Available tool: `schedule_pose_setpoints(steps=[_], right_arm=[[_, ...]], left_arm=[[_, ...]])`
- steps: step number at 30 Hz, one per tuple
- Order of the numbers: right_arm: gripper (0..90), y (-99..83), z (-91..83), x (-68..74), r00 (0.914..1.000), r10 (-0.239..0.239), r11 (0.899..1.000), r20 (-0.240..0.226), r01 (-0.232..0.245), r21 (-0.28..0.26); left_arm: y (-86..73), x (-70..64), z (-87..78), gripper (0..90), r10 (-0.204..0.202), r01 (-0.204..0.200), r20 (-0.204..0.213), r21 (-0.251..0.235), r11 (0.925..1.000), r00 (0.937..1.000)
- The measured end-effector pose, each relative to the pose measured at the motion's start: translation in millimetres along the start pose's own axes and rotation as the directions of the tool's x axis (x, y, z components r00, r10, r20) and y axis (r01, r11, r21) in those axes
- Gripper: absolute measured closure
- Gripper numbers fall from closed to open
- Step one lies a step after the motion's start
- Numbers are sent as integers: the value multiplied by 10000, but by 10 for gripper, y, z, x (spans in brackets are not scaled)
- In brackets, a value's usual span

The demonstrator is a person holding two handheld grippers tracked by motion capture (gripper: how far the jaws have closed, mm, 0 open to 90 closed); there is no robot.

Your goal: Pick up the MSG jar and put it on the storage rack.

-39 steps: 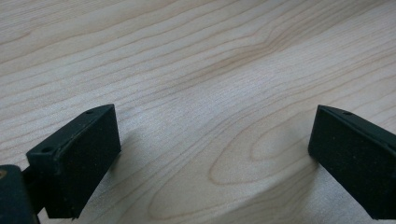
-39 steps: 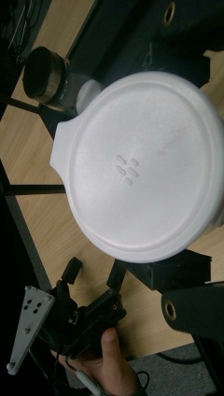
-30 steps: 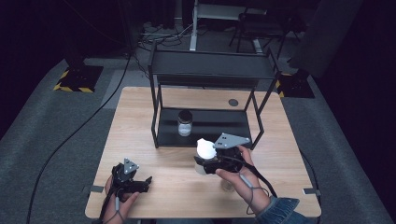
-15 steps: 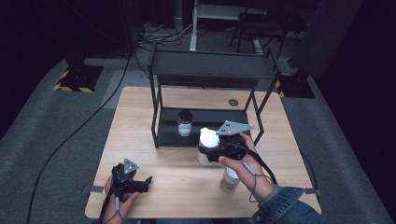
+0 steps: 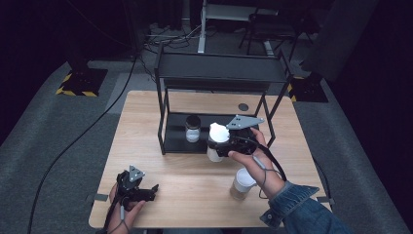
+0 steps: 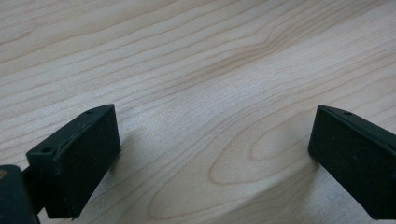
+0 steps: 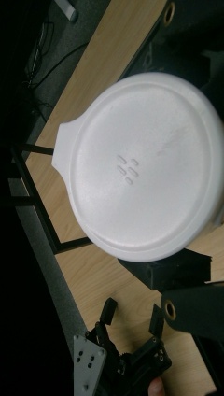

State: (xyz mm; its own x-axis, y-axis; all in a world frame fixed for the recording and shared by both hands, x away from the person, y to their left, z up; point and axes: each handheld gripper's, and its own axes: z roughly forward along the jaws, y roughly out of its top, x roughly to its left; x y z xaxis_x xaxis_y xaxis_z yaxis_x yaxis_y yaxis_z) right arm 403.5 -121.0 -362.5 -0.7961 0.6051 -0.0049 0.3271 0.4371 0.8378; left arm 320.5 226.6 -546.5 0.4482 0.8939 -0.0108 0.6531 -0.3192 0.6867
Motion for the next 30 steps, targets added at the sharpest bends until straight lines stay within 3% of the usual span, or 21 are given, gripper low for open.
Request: schedule_pose_setpoints(steps=[17,30], right_arm=[[303,154,227,-335,9997,-79,9999,245,81,-108],[303,134,441,-604,9982,83,9999,592,-89,104]], left_arm=[[5,5,2,18,24,-24,-6,36,10000,10000],[6,6,2,18,37,-37,0,39,10000,10000]])
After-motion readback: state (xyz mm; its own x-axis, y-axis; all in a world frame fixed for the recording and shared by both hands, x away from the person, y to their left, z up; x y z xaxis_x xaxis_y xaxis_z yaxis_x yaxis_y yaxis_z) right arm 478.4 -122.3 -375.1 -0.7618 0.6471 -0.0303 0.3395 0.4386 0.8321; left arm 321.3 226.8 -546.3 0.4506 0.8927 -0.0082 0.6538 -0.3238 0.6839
